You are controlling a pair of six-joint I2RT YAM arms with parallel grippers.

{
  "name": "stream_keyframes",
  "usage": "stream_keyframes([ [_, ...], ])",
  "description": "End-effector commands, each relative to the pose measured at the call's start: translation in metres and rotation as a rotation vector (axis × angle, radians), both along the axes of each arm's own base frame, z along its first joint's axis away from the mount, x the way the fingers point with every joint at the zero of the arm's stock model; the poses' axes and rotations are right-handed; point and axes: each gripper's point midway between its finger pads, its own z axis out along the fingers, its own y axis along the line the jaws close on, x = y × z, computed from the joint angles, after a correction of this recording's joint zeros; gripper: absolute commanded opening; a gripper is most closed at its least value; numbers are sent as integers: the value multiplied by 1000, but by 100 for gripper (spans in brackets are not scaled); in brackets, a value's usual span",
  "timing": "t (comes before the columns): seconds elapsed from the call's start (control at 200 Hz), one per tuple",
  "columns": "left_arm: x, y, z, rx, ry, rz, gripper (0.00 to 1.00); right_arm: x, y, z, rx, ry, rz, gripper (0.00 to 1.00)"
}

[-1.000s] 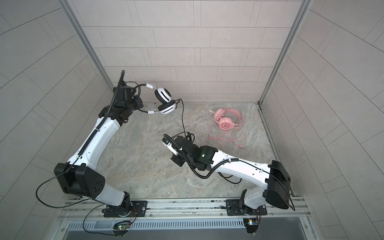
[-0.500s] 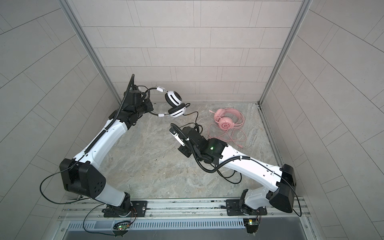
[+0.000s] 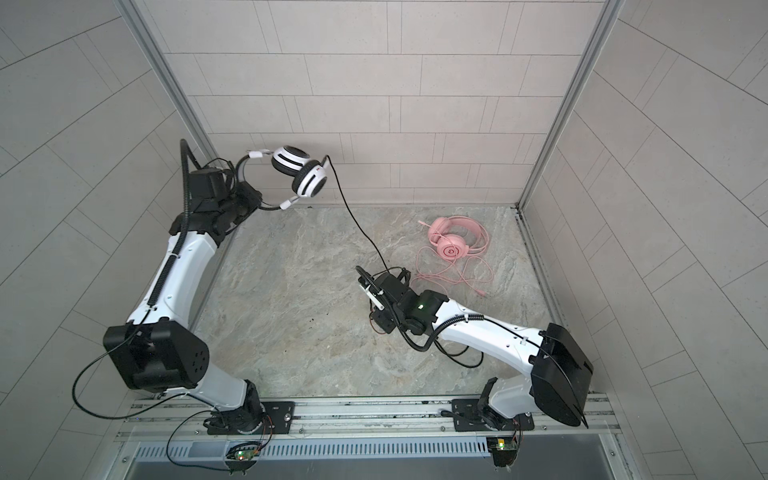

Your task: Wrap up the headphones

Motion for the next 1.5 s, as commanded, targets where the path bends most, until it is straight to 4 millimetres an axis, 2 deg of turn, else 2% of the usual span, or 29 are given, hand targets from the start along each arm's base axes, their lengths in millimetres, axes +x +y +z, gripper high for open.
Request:
stream_keyframes([
  [0.0, -14, -28, 69, -61, -152, -106, 0, 2, 7, 12, 88, -7, -29, 41],
  [0.065, -19, -25, 85, -36, -183, -100, 0, 1, 4, 15, 94, -17, -27, 53],
  [0.14, -24, -25, 102, -23, -213, -98, 0, 0, 1, 21, 105, -31, -17, 60],
  [0.305, -34, -32, 133, -23, -253, -134, 0, 9, -13, 36, 133, -68, -48, 63],
  [0.425, -42, -38, 144, -38, -273, -168, 0, 33, -19, 54, 230, -83, -97, 63],
  [0.545, -50, -42, 150, -46, -282, -180, 0, 61, -2, 83, 392, -92, -86, 64],
  [0.696, -56, -46, 153, -68, -283, -200, 0, 91, 39, 105, 530, -81, -22, 67],
  [0.741, -57, -47, 154, -74, -284, -201, 0, 100, 52, 105, 561, -70, -8, 69],
  [0.771, -58, -48, 155, -82, -284, -204, 0, 107, 58, 107, 585, -78, -5, 90],
  [0.801, -59, -49, 156, -88, -285, -209, 0, 117, 62, 109, 606, -94, -26, 99],
  [0.946, -65, -52, 160, -101, -291, -221, 0, 162, 71, 115, 713, -123, -115, 99],
  [1.071, -68, -55, 164, -116, -297, -234, 0, 192, 77, 97, 751, -107, -167, 99],
  [1.231, -70, -55, 166, -132, -310, -229, 0, 209, 82, 73, 820, -66, -196, 92],
  [1.386, -68, -56, 167, -168, -327, -233, 0, 209, 103, 61, 899, 5, -158, 74],
  [1.431, -66, -57, 166, -179, -325, -236, 0, 208, 106, 59, 909, 12, -155, 62],
  [1.441, -66, -58, 166, -181, -325, -239, 0, 207, 107, 58, 911, 15, -156, 52],
  [1.451, -66, -58, 167, -182, -325, -240, 0, 207, 107, 58, 912, 15, -156, 50],
  [1.471, -66, -58, 167, -185, -325, -241, 0, 206, 108, 57, 911, 17, -156, 36],
  [1.476, -66, -58, 167, -184, -326, -240, 0, 205, 108, 56, 911, 17, -156, 30],
  [1.491, -65, -58, 167, -186, -324, -240, 0, 205, 108, 56, 911, 16, -157, 24],
])
